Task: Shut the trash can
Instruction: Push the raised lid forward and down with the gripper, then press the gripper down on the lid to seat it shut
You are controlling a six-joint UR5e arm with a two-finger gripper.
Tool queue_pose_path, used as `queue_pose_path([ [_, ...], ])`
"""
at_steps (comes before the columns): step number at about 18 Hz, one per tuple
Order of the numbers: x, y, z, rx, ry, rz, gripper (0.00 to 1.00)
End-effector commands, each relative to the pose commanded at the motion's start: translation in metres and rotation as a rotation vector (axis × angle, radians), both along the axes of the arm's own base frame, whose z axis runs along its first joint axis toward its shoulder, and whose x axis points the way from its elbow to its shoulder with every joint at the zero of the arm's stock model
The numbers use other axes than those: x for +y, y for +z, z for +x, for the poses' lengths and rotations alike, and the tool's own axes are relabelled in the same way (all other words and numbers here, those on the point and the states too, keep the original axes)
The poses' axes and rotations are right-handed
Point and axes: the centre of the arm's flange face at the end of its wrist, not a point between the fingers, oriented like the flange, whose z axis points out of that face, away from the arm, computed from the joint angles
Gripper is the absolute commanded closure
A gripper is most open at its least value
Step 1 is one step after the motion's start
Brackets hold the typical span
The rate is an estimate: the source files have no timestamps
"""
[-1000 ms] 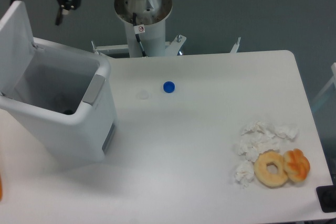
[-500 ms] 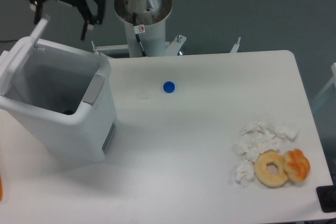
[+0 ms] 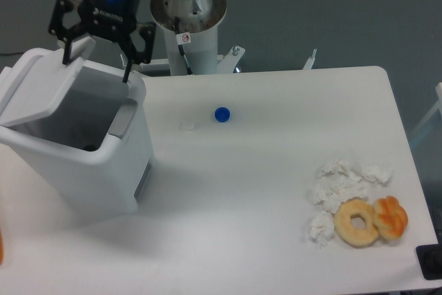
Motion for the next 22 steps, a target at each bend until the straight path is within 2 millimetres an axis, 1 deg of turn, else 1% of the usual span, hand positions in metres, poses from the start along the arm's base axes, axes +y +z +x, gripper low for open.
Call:
queue_pose_path([
  [4, 0.003, -0.006, -0.016, 0.105, 0.02, -0.052, 0.0],
  [6, 0.004, -0.014, -0.022, 0.131, 0.032, -0.092, 0.0],
  [8, 0.004, -0.015, -0.022, 0.13, 0.031, -0.095, 0.0],
  [12, 0.007, -0.026, -0.024, 0.118, 0.028, -0.112, 0.0],
  [15, 0.008, -0.029, -0.023, 0.112, 0.027, -0.116, 0.0],
  [22, 0.009, -0.027, -0.02, 0.114, 0.02, -0.111, 0.0],
])
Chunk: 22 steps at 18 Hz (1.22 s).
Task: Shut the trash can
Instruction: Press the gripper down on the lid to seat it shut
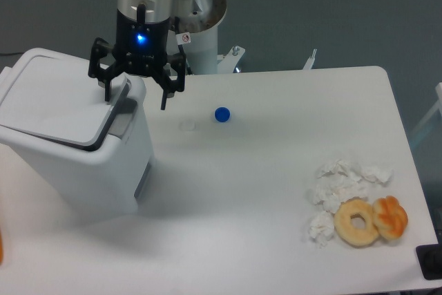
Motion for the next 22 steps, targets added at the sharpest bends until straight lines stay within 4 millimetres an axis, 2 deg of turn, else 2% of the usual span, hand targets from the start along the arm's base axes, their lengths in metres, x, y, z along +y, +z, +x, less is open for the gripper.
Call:
queue_pose_path([
  [11, 0.021, -0.015, -0.007, -0.006, -0.01, -0.005, 0.0],
  [22, 0.024, -0.026, -0.01, -0.014, -0.015, -0.019, 0.0],
])
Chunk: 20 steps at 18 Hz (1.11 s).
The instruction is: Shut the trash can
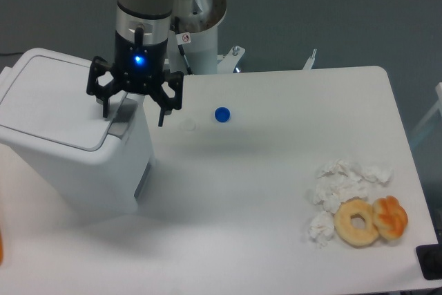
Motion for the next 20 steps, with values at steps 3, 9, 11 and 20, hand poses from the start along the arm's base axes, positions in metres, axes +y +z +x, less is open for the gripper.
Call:
queue_pose_path([
  [3, 0.0, 0.001, 0.0, 0.0, 0.0, 0.0, 0.0],
  [9, 0.0, 0.001, 0.0, 0.0, 0.0, 0.0, 0.0],
  [11, 0.002, -0.003, -0.001, -0.004, 0.0, -0.005, 0.0],
  [20, -0.001, 0.035, 0.001, 0.029, 0.009, 0.049, 0.0],
])
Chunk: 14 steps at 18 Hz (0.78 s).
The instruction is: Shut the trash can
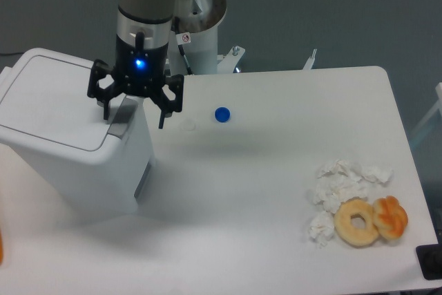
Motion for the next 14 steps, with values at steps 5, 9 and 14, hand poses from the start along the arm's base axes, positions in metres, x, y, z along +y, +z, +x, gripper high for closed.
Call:
queue_pose_path([
  [5, -0.014, 0.013, -0.036, 0.06, -0.006, 0.015, 0.0],
  [9, -0.043, 0.005, -0.095, 0.123, -0.03, -0.003, 0.0],
  [14, -0.081, -0.042, -0.181, 0.233, -0.207, -0.129, 0.0],
])
